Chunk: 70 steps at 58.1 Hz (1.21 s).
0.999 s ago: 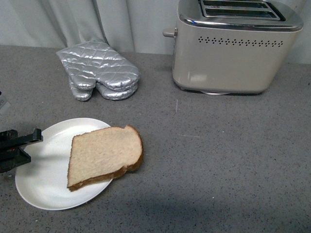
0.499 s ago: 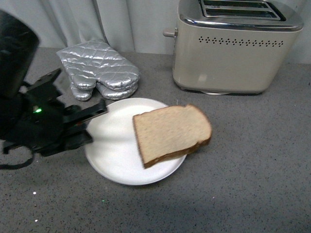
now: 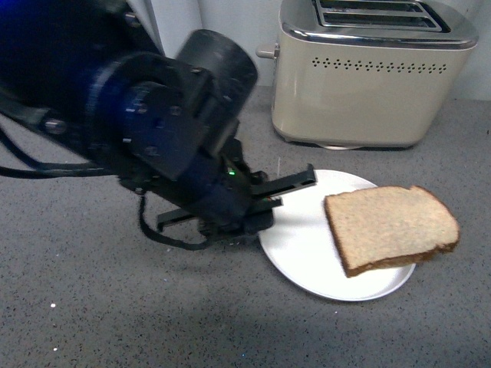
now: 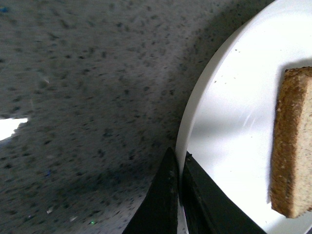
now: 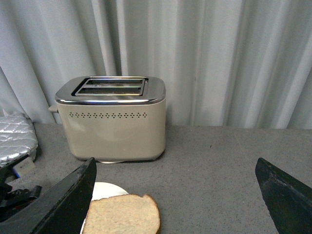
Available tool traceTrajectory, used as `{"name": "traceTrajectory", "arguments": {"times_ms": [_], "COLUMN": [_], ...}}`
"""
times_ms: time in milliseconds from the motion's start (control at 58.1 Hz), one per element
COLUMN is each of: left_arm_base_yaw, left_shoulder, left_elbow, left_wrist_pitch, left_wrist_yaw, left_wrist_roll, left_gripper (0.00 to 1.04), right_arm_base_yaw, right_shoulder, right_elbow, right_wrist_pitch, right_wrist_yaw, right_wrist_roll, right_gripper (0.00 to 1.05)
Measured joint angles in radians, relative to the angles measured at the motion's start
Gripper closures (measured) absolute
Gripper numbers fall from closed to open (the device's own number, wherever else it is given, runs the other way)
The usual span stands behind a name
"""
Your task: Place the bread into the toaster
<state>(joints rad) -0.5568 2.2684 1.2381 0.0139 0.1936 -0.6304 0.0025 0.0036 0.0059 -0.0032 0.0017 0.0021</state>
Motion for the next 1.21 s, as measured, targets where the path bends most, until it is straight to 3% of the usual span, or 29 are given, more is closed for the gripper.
{"name": "traceTrajectory", "arguments": {"times_ms": [121, 293, 413, 551, 758, 1033, 1119, 1205], "left_arm_base_yaw": [-0.014, -0.011, 0.0, 0.027, 0.053, 0.154, 0.227, 0.288], "left_shoulder": [0.025, -0.003, -0.093, -0.264, -0.578, -1.028, -1.126, -1.258], "left_elbow": [0.048, 0.033, -0.042, -0.221, -0.532, -0.853, -1.03, -1.167], "left_wrist_pitch": [-0.025, 0.008, 0.038, 0.23, 0.451, 0.361, 0.671, 0.844], "left_wrist_yaw": [-0.012, -0.066, -0.226, -0.453, -0.536, -0.635, -0.52, -0.452], "left_wrist_roll": [-0.022, -0.027, 0.03, 0.145, 0.177, 0.119, 0.281, 0.441], "left_gripper": [0.99, 0.74, 0.56, 0.34, 0.05, 0.07, 0.21, 0.35], "right_arm_base_yaw": [0.0, 0.0, 0.0, 0.0, 0.0, 0.0, 0.0, 0.0], "right_shoulder": [0.0, 0.0, 0.0, 0.0, 0.0, 0.0, 0.0, 0.0], "right_elbow": [0.0, 0.0, 0.0, 0.0, 0.0, 0.0, 0.0, 0.0], "right_wrist_pitch": [0.0, 0.0, 0.0, 0.0, 0.0, 0.0, 0.0, 0.0], "right_wrist_yaw": [0.0, 0.0, 0.0, 0.0, 0.0, 0.0, 0.0, -0.003], "right_wrist_roll": [0.0, 0.0, 0.0, 0.0, 0.0, 0.0, 0.0, 0.0], "right_gripper": [0.1, 0.1, 0.1, 0.1, 0.1, 0.1, 0.1, 0.1]}}
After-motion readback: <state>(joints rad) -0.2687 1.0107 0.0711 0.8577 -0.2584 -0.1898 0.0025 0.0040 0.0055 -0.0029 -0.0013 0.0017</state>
